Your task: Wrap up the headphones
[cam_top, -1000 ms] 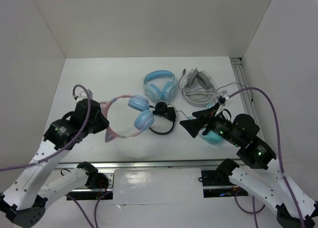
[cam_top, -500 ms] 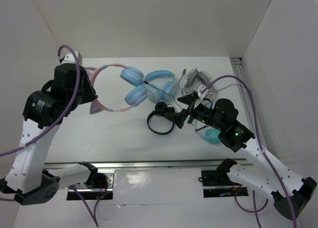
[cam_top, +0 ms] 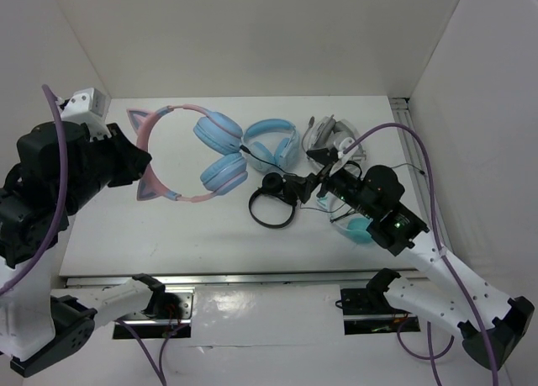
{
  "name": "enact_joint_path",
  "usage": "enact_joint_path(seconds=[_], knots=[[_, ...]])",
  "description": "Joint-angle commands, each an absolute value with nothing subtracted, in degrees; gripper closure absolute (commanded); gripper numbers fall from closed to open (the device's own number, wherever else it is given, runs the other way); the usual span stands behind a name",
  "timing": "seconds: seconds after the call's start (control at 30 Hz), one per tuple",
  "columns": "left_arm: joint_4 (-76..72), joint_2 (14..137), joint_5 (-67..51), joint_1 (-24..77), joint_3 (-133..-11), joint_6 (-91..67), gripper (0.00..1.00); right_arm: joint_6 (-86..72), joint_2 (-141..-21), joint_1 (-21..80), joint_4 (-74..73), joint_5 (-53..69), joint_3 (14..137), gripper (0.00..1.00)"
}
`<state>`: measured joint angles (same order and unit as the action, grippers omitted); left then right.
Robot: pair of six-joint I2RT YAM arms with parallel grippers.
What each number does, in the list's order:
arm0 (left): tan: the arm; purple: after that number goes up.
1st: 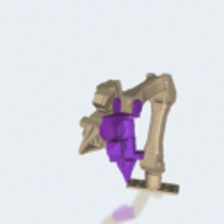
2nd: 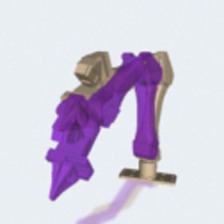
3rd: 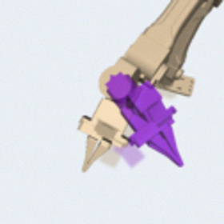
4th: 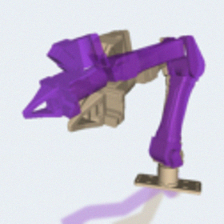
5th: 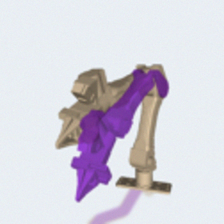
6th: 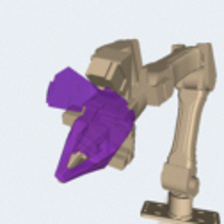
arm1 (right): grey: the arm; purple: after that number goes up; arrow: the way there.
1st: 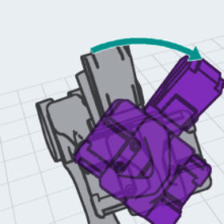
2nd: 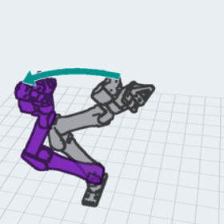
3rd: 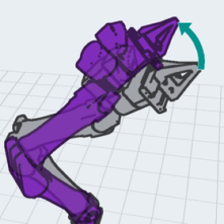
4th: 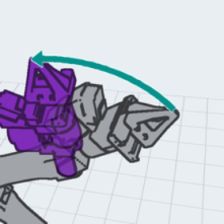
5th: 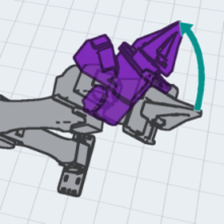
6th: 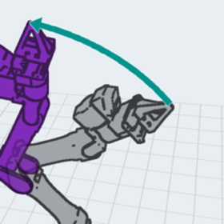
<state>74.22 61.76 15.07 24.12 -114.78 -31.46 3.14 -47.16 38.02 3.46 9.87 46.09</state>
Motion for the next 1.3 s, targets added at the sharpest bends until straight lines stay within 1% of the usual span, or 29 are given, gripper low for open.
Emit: enact_joint_path(seconds=[0.0,0.03,0.1,0.13,0.17,0.2,0.27,0.37,0.4,0.43,0.47,0.57,0.63,0.67,0.77,0.9,0.97,1.0,1.13,1.17,1.27], knots=[[70.0,62.1,12.3,23.8,-117.9,-32.3,1.0,4.1,-45.8,38.2,9.0,8.1,47.5,0.09],[70.0,62.1,12.3,23.8,-117.9,-32.3,1.0,4.1,-45.8,38.2,9.0,8.6,47.5,0.19],[69.5,62.1,12.3,23.8,-119.1,-33.3,1.0,3.6,-47.3,38.2,9.0,9.8,47.5,0.33],[69.5,62.1,12.3,23.8,-119.1,-33.3,1.0,3.6,-47.8,38.2,8.4,9.8,47.5,0.52],[69.5,62.1,12.3,23.8,-119.8,-33.3,1.0,3.6,-47.8,38.2,8.4,10.4,46.9,0.6],[69.5,62.7,12.8,23.8,-120.8,-34.0,1.0,2.8,-47.8,38.2,8.4,10.4,46.4,0.65],[69.5,62.7,12.8,23.8,-121.6,-34.5,1.0,2.0,-46.7,38.2,10.6,11.1,44.0,0.68],[69.0,62.7,12.8,23.8,-123.0,-35.9,1.0,1.5,-46.0,38.2,11.8,11.1,42.1,0.76],[69.0,62.7,12.8,23.8,-123.0,-36.6,1.0,1.5,-46.0,38.2,11.8,11.1,41.6,0.82],[68.4,62.7,11.2,23.8,-123.6,-36.6,1.0,1.0,-46.0,38.2,12.4,11.8,41.6,0.98],[67.9,62.7,10.4,23.8,-123.6,-37.2,1.0,1.0,-46.0,38.2,12.9,12.5,41.6,1.0],[67.1,62.7,6.9,23.8,-124.9,-37.7,1.0,0.4,-46.0,38.2,14.2,14.1,41.0,1.0],[65.9,62.1,4.0,23.8,-125.4,-38.3,1.0,-0.2,-46.0,38.2,15.7,14.8,40.5,0.89],[65.9,62.1,3.2,23.8,-125.9,-38.9,1.0,-0.2,-46.0,38.2,16.3,14.8,39.9,0.79],[65.2,62.1,-0.2,23.8,-127.1,-39.5,1.0,-0.7,-46.6,38.2,18.7,15.4,39.4,0.78],[64.1,62.8,-2.8,23.8,-127.1,-40.1,1.0,-1.2,-48.0,38.2,20.0,15.9,39.4,0.72],[64.1,62.8,-2.8,23.8,-127.1,-40.7,1.0,-1.2,-49.4,38.2,20.6,15.9,39.4,0.64],[64.1,62.8,-2.8,23.8,-127.1,-40.7,1.0,-1.2,-49.4,38.2,21.3,15.9,39.4,0.61],[63.0,62.8,0.3,23.8,-127.1,-41.7,1.0,-1.2,-50.6,38.2,22.7,13.6,37.4,0.61],[63.0,62.8,1.2,23.8,-127.6,-41.7,1.0,-1.2,-50.6,38.2,22.7,13.1,36.6,0.64],[62.5,63.4,4.8,23.8,-128.3,-42.4,1.0,-1.8,-50.6,38.2,23.4,11.8,35.1,0.65]])
